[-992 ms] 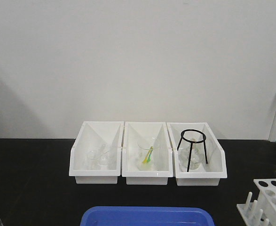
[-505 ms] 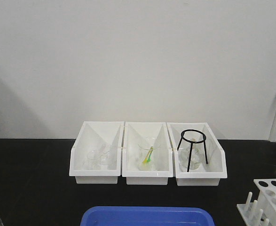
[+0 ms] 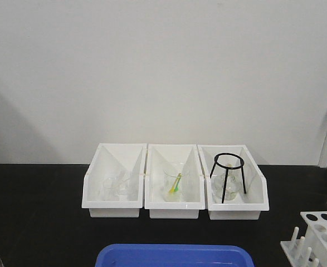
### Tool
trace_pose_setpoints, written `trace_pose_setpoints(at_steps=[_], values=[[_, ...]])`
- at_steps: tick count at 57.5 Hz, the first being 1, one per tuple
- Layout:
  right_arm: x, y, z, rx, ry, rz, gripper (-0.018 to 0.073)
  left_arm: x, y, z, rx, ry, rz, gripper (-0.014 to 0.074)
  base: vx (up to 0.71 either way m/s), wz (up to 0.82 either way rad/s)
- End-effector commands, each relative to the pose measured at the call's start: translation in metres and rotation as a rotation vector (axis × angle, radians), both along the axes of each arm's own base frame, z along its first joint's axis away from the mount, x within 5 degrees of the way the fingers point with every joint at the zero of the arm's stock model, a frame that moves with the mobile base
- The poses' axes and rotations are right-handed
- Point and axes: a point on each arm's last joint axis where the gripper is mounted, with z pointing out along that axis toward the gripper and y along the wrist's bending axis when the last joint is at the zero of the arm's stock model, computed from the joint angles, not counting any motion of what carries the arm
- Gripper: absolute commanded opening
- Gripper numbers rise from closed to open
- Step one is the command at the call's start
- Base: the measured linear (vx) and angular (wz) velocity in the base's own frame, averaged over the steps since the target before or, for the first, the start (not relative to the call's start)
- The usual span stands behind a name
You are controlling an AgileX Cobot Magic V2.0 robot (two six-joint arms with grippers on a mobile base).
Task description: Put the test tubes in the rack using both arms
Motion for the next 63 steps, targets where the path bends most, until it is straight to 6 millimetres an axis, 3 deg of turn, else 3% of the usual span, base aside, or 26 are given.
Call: trace_pose_setpoints(at_steps=[1, 48, 55, 63], values=[[-0.001, 0.002, 0.018, 0.007, -0.11, 0.022, -0.0004, 0.0, 0.001, -0.002, -0.019, -0.056, 0.012, -0.002, 0.0, 0.0], [-0.001, 0.001, 0.017, -0.048, -0.106, 0.019, -0.0004, 0.0, 0.001, -0.003, -0.018, -0.051, 0.011, -0.002, 0.0, 0.0], [-0.006, 0.0, 0.0, -0.114, -0.057, 0.024, -0.0004, 0.0, 0.001, -0.003, -0.018, -0.051, 0.011, -0.002, 0.0, 0.0], [-0.021, -0.001, -0.038, -0.177, -0.039, 0.044, -0.0004, 0.0, 0.001, -0.003, -0.018, -0.051, 0.011, -0.002, 0.0, 0.0]])
